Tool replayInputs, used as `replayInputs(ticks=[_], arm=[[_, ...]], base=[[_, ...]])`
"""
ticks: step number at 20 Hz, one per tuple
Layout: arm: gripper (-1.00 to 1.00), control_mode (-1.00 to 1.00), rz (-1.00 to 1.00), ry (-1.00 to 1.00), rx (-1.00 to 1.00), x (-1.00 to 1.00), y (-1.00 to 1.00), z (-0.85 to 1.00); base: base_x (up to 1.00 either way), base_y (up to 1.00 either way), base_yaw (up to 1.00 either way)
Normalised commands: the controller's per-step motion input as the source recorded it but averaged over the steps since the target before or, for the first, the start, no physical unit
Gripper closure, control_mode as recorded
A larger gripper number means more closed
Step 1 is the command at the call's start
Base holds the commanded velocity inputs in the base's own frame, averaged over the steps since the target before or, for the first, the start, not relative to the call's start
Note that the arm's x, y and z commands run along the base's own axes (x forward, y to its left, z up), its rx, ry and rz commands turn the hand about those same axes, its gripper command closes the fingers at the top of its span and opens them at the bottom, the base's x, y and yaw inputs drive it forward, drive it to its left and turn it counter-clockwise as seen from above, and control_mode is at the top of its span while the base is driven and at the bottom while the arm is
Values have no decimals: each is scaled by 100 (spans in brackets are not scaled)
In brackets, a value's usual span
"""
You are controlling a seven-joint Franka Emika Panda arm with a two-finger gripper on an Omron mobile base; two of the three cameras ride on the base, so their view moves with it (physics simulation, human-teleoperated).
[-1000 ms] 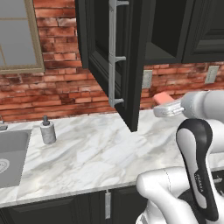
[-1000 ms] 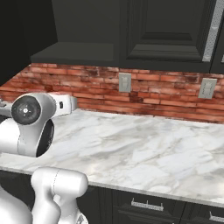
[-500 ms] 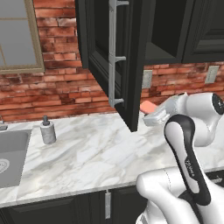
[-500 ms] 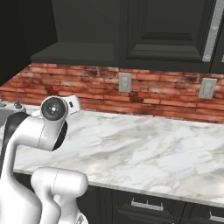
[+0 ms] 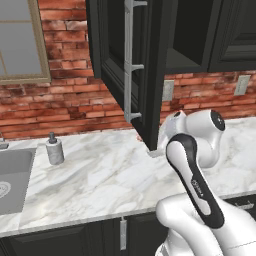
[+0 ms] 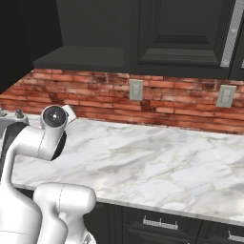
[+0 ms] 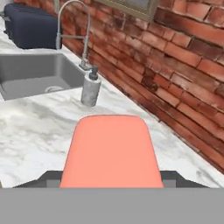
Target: Locate and retrieve the bar soap and soap dispenser from the cabinet. Place them next to the sink.
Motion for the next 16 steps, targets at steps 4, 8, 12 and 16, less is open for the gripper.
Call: replayInputs(ticks=[4,8,12,16], arm=[[100,-100,24,2,-12,7,50,-41],[100,-100,26,3,-3,11,42,-42],[100,-100,24,7,0,17,30,-23],[100,-100,21,18,0,15,26,-13]], base=[[0,0,0],[0,0,0],[0,0,0],[0,0,0]])
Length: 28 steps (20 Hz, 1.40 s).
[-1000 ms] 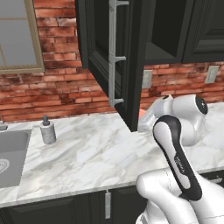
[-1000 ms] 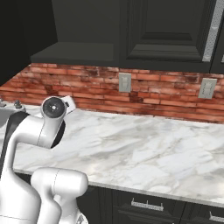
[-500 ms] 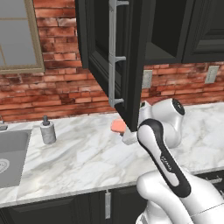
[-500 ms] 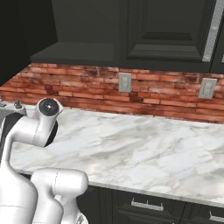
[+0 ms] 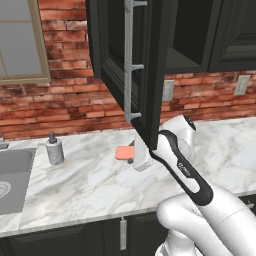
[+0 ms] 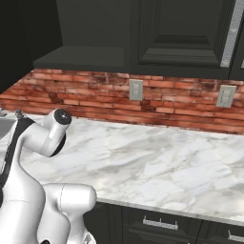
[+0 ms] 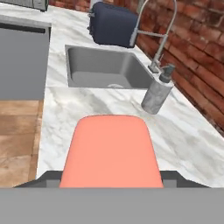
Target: Locate and retrieve the bar soap and soap dispenser from the cabinet. Place them next to the sink.
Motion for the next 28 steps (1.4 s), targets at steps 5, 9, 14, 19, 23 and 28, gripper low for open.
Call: replayInputs(ticks=[5,9,14,19,23,28], arm=[[100,-100,6,13,0,0,12,-27],[100,-100,11,13,1,0,22,-21],[100,-100,5,1,0,4,24,-11],[100,-100,0,-5,0,3,23,-8],[100,-100,0,-1,0,3,16,-5],[100,-100,-2,-2,0,16,25,-8]], base=[[0,0,0],[0,0,0],[0,0,0],[0,0,0],[0,0,0],[0,0,0]])
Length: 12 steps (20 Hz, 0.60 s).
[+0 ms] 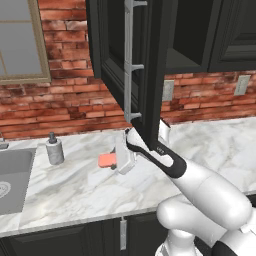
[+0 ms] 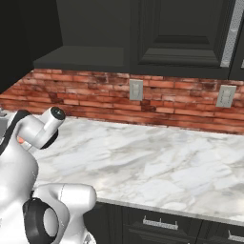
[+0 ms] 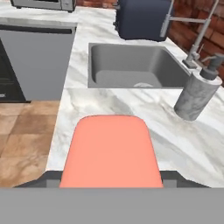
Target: Locate and retrieve the bar soap and soap dispenser from the cabinet. Place them next to the sink.
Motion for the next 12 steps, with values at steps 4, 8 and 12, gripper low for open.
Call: replayInputs(ticks=[4,8,12], arm=[[100,-100,-9,-2,0,15,25,-18],[100,-100,-8,0,0,10,22,-24],[100,-100,-6,0,0,0,21,-23]], base=[[0,0,0],[0,0,0],[0,0,0]])
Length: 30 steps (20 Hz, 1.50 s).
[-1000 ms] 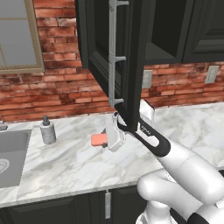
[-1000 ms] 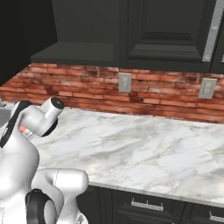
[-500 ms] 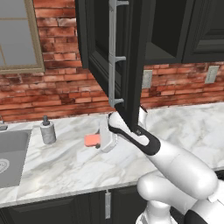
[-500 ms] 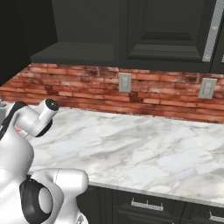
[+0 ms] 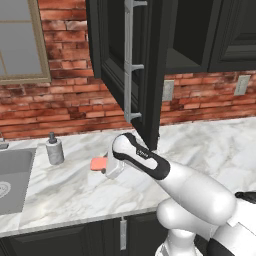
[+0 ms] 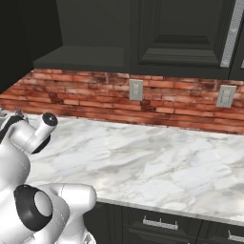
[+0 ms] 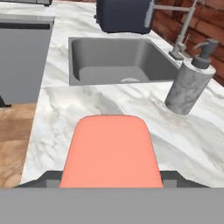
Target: Locate and retrieve the bar soap and soap dispenser from the cabinet. Place them next to the sink.
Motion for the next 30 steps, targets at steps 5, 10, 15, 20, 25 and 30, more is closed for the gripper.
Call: replayInputs(ticks=[5,10,15,20,25,30], arm=[[100,-100,-5,0,0,0,23,-24],[100,-100,-4,-2,0,0,27,-20],[100,-100,-4,-3,0,0,27,-19],[100,-100,-4,-2,0,0,24,-16],[100,-100,-4,-1,0,9,27,-6],[100,-100,-3,0,0,18,23,-1]], base=[[0,0,0],[0,0,0],[0,0,0],[0,0,0],[0,0,0],[0,0,0]])
